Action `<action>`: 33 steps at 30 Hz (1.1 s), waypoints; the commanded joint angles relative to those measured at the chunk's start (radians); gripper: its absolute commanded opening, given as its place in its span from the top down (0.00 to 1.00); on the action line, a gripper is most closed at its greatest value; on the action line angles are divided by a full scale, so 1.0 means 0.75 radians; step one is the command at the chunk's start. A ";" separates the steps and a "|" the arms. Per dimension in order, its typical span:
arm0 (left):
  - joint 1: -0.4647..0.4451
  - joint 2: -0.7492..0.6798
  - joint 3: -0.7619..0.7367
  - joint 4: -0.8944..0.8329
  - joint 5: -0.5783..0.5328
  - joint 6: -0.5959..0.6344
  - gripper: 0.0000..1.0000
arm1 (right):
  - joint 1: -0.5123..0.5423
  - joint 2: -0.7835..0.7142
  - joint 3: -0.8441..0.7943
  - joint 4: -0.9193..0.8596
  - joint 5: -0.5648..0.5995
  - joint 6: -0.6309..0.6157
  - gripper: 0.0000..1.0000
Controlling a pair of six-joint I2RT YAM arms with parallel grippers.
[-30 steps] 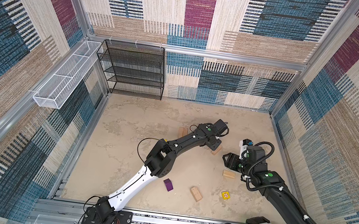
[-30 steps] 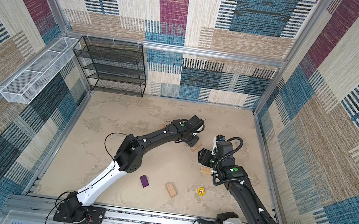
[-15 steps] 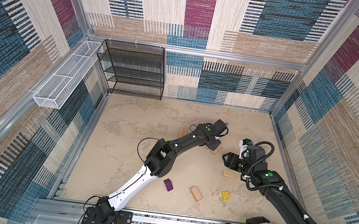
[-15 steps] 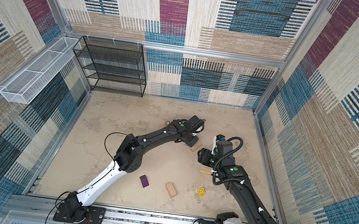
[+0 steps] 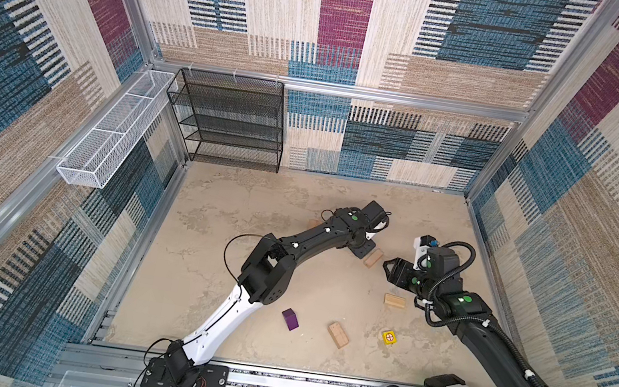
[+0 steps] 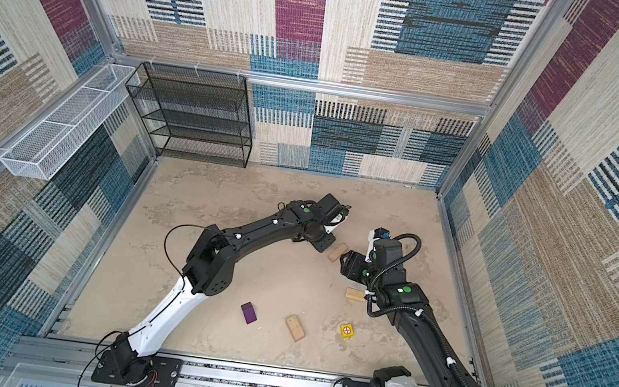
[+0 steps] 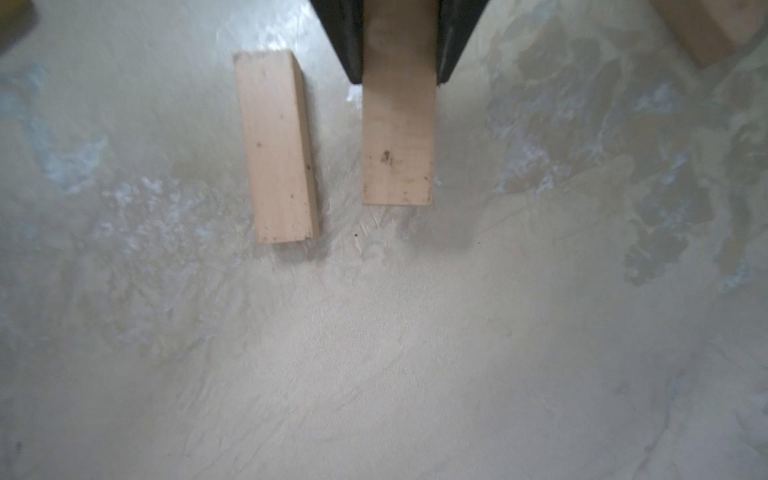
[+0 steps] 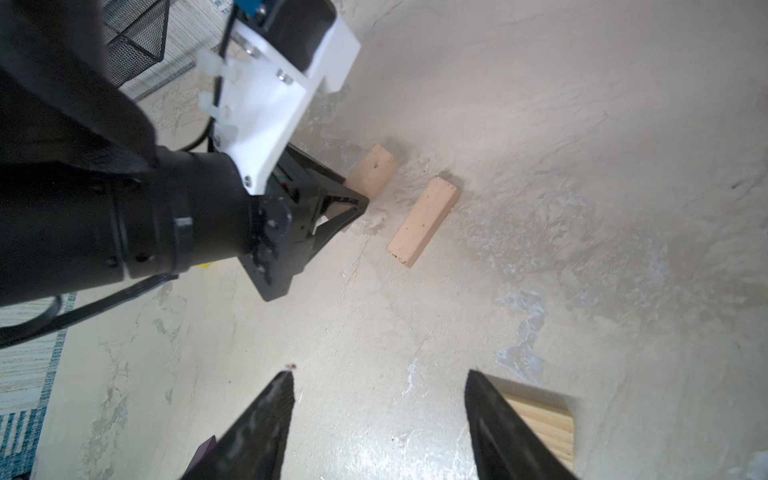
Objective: Build the wood block tower
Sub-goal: 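Carry the held block with the left gripper over the two upright blocks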
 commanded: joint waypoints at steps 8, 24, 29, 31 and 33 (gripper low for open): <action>0.175 -0.235 -0.174 -0.012 0.219 0.483 0.94 | 0.001 0.076 0.074 0.073 -0.048 0.019 0.33; 0.390 -0.150 -0.103 -0.161 0.329 0.988 1.00 | 0.001 0.417 0.283 0.093 -0.119 -0.064 0.33; 0.448 -0.131 -0.055 -0.200 0.412 1.060 1.00 | 0.000 0.477 0.322 0.101 -0.143 -0.097 0.33; 0.462 -0.123 -0.052 -0.221 0.426 1.107 1.00 | 0.002 0.494 0.332 0.105 -0.156 -0.105 0.33; 0.473 -0.116 -0.056 -0.241 0.431 1.169 1.00 | 0.002 0.510 0.344 0.105 -0.164 -0.114 0.33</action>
